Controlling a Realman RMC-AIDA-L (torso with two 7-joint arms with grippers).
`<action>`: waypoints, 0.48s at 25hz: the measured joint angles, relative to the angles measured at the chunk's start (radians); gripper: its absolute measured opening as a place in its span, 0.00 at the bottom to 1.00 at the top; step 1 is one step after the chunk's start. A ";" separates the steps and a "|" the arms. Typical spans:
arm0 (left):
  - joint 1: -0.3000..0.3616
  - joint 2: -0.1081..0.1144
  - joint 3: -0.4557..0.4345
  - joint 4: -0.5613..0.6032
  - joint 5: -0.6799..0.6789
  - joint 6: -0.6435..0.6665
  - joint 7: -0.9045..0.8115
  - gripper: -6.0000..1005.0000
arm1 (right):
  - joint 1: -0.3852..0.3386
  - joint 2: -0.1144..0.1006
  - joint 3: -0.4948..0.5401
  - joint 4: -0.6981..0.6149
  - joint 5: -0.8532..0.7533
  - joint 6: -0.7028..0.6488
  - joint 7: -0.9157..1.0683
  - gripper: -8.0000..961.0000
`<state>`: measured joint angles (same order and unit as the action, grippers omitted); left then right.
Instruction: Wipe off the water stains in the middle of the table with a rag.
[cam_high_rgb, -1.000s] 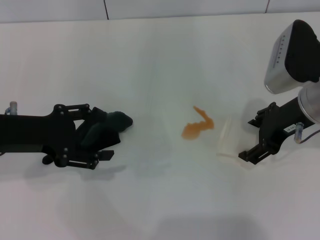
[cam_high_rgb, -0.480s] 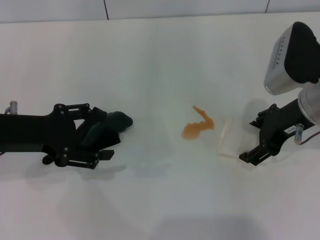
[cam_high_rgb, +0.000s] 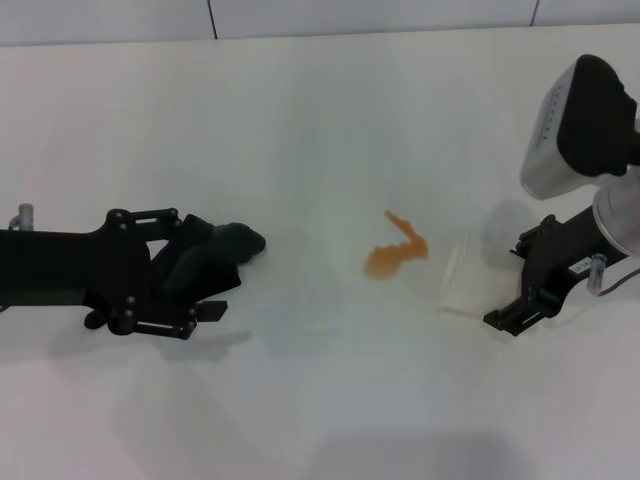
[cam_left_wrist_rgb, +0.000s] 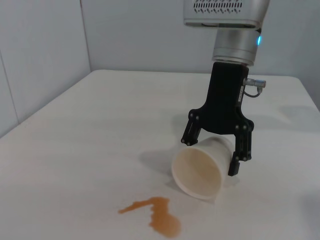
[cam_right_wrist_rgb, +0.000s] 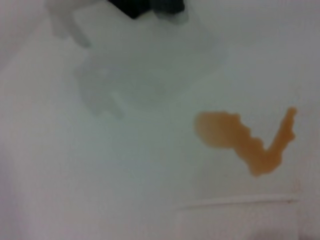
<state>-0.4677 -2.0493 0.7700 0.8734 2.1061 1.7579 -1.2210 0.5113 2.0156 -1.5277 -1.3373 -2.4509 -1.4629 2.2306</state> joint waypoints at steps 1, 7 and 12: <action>0.001 0.000 0.000 0.000 0.000 0.000 0.000 0.86 | 0.000 0.000 -0.002 -0.001 -0.002 0.001 0.002 0.87; 0.006 0.000 0.000 0.001 0.000 0.000 0.000 0.86 | 0.000 -0.001 0.004 -0.017 0.003 0.005 0.007 0.84; 0.007 0.000 -0.002 0.001 0.000 -0.001 0.008 0.86 | -0.009 -0.001 0.007 -0.048 0.008 0.001 0.014 0.74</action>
<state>-0.4606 -2.0493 0.7681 0.8744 2.1060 1.7571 -1.2131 0.5023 2.0142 -1.5211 -1.3851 -2.4424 -1.4615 2.2448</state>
